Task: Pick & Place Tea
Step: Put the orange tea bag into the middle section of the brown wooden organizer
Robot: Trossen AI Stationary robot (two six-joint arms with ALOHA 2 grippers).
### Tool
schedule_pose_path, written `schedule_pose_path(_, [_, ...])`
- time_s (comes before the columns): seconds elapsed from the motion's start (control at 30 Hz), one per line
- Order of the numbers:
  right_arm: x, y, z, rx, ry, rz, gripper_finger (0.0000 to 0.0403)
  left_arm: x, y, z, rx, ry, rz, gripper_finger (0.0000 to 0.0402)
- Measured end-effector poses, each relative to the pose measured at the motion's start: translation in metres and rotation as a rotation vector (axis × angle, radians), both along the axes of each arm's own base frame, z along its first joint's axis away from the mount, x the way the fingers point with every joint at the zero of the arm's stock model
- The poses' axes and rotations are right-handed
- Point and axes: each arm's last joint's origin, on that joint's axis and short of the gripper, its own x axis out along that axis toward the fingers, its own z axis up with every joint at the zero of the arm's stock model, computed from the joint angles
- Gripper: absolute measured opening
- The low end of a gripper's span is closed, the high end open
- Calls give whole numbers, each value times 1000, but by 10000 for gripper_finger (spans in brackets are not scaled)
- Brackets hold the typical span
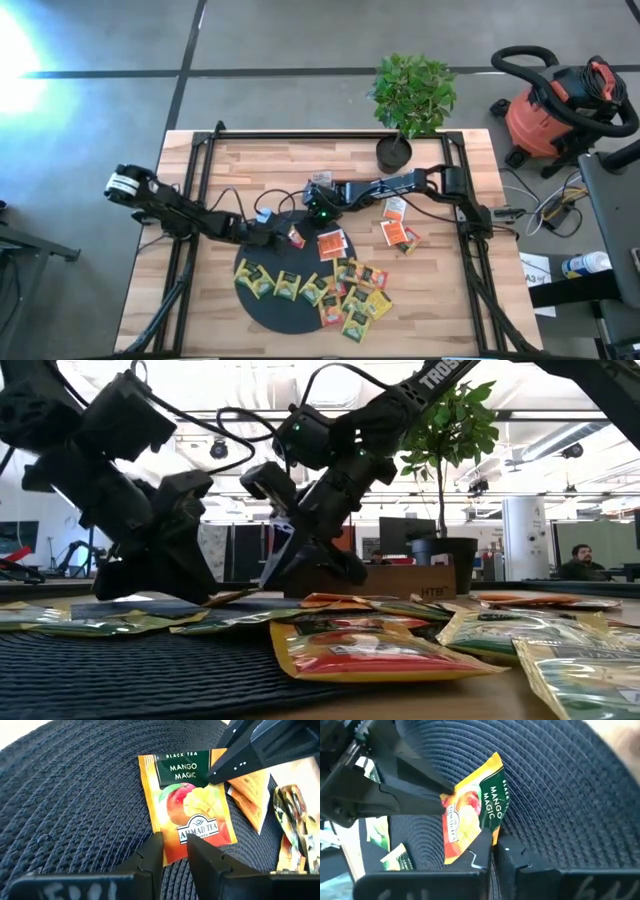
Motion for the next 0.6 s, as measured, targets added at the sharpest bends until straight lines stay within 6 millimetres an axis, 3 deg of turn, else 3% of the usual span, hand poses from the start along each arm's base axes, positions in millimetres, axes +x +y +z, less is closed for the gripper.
schedule_pose_path(0.1, [-1,-1,15,-78,-44,44,9,-2,0,13,2,-49,-10,90])
schedule_pose_path(0.27, [-13,-5,67,-302,-160,170,8,-16,4,30,32,-35,16,90])
schedule_pose_path(0.43, [-52,-20,118,-491,-84,199,8,-32,10,40,100,-1,84,90])
schedule_pose_path(0.6, [-98,-41,136,-569,105,166,8,-39,12,45,130,5,115,90])
